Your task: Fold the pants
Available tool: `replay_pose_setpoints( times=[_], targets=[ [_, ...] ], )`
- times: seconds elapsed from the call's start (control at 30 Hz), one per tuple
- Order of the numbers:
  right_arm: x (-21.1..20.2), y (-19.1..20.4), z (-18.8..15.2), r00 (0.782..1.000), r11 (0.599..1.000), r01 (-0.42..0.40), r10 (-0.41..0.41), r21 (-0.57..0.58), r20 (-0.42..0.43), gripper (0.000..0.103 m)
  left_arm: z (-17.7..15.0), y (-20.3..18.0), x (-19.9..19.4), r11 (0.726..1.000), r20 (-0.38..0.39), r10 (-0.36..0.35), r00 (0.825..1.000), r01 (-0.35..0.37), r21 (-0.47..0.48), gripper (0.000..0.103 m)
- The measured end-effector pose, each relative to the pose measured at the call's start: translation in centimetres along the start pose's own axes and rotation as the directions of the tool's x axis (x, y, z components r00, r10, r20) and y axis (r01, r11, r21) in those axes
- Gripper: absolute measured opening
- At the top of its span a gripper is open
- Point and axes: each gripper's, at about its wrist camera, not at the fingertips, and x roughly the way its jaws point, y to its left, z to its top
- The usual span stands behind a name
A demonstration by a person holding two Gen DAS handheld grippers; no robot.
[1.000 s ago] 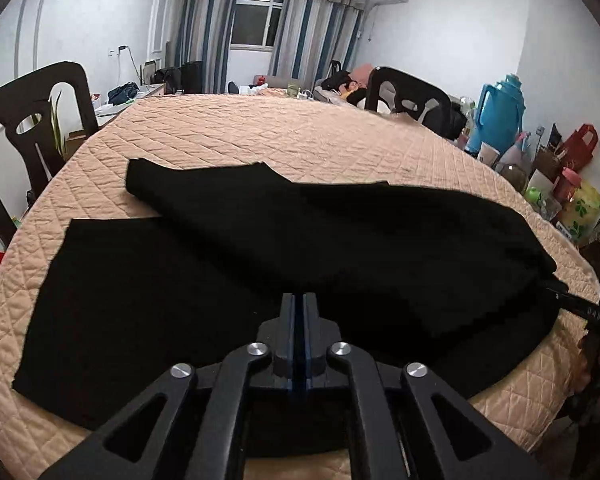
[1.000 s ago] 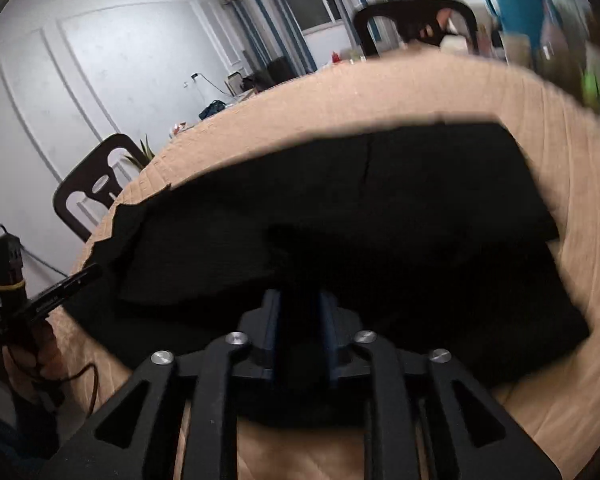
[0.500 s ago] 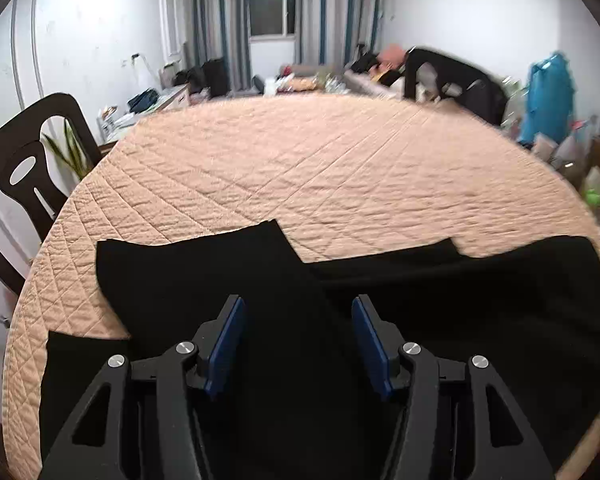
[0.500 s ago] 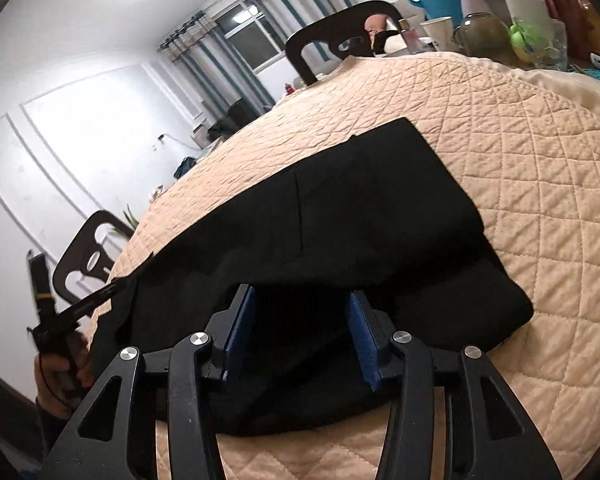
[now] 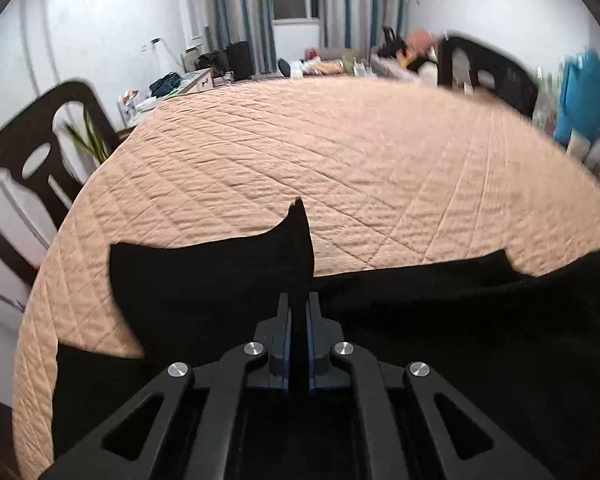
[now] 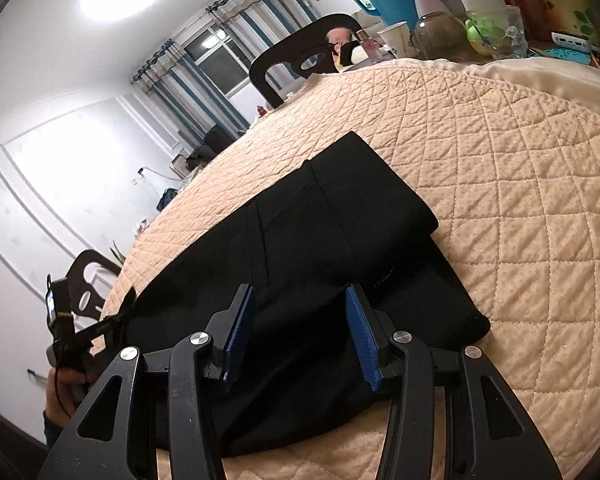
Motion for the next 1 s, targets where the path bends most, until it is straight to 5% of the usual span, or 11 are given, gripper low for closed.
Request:
replay_pose_setpoints(
  times=[0.17, 0.27, 0.47, 0.73, 1.0],
  targets=[
    [-0.5, -0.6, 0.0, 1.000, 1.000, -0.002, 0.001, 0.011, 0.012, 0.047, -4.6, 5.9, -7.6, 0.978, 0.195, -0.079, 0.978, 0.114, -0.177, 0.007],
    [-0.8, -0.7, 0.0, 1.000, 1.000, 0.008, -0.009, 0.020, 0.018, 0.047, -7.7, 9.5, -10.1, 0.947, 0.243, -0.102, 0.965, 0.169, -0.272, 0.008],
    [-1.3, -1.0, 0.2, 0.999, 0.999, 0.042, -0.043, 0.033, 0.030, 0.047, -11.6, 12.4, -9.3, 0.905, 0.221, -0.160, 0.962, 0.233, -0.355, 0.023],
    [-1.4, -1.2, 0.5, 0.997, 0.997, 0.065, -0.067, 0.043, 0.042, 0.047, -11.9, 14.1, -8.5, 0.852, 0.215, -0.183, 0.959, 0.263, -0.453, 0.051],
    [-1.6, -1.4, 0.6, 0.996, 0.996, 0.075, -0.077, 0.041, 0.042, 0.047, -11.8, 13.0, -7.9, 0.850, 0.180, -0.182, 0.967, 0.247, -0.466, 0.052]
  ],
)
